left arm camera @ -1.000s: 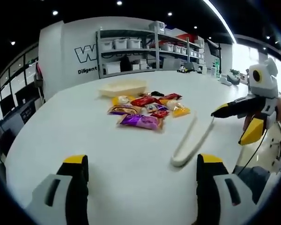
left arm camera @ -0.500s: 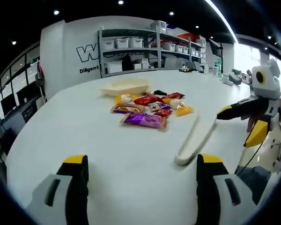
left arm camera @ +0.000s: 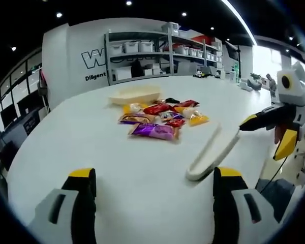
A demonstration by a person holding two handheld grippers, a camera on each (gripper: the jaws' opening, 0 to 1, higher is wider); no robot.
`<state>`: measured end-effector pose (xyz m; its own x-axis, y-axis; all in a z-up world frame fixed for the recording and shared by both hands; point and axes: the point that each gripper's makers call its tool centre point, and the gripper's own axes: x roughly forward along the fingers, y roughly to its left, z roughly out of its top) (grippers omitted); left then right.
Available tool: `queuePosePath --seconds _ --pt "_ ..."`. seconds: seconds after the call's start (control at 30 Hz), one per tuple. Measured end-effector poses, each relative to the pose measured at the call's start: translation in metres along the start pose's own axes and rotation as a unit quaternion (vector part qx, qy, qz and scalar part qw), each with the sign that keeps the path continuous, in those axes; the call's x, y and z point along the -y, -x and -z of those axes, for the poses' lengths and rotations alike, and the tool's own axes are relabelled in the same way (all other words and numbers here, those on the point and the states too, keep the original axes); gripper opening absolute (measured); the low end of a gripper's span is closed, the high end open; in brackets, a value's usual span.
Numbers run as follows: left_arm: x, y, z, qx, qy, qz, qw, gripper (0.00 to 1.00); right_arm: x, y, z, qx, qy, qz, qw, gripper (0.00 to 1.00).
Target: Place the target food into the container with the food tongs after gripping and lifting it, then release it inside without dropping or visibly crushing the food.
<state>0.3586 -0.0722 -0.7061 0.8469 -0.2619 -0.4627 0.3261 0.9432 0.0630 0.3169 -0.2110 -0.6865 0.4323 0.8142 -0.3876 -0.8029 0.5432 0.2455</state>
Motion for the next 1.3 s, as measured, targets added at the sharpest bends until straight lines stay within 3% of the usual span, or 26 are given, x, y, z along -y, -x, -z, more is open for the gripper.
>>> queuePosePath --seconds 0.13,0.37,0.57,1.0,1.17,1.3 --pt "-0.004 0.002 0.001 0.001 0.003 -0.003 1.0000 0.94 0.006 -0.002 0.001 -0.003 0.000 0.004 1.0000 0.69" --pt "-0.012 0.005 0.006 -0.003 0.021 -0.006 0.9998 0.94 -0.003 -0.002 0.001 -0.005 -0.002 -0.008 1.0000 0.68" --pt "-0.014 0.004 0.003 -0.004 0.006 -0.014 0.9999 0.94 -0.005 -0.001 0.002 -0.008 0.000 -0.008 0.9999 0.68" --pt "-0.008 -0.003 -0.002 -0.006 0.002 -0.010 0.9999 0.93 -0.021 0.005 0.009 -0.018 0.005 -0.024 0.9995 0.68" --pt "-0.008 -0.003 -0.002 -0.006 0.002 -0.009 0.9999 0.93 -0.019 0.004 0.010 -0.027 0.014 -0.024 0.9992 0.66" --pt "-0.005 -0.001 -0.002 -0.004 0.004 -0.005 1.0000 0.94 -0.015 0.002 0.005 -0.015 0.006 -0.022 0.9996 0.67"
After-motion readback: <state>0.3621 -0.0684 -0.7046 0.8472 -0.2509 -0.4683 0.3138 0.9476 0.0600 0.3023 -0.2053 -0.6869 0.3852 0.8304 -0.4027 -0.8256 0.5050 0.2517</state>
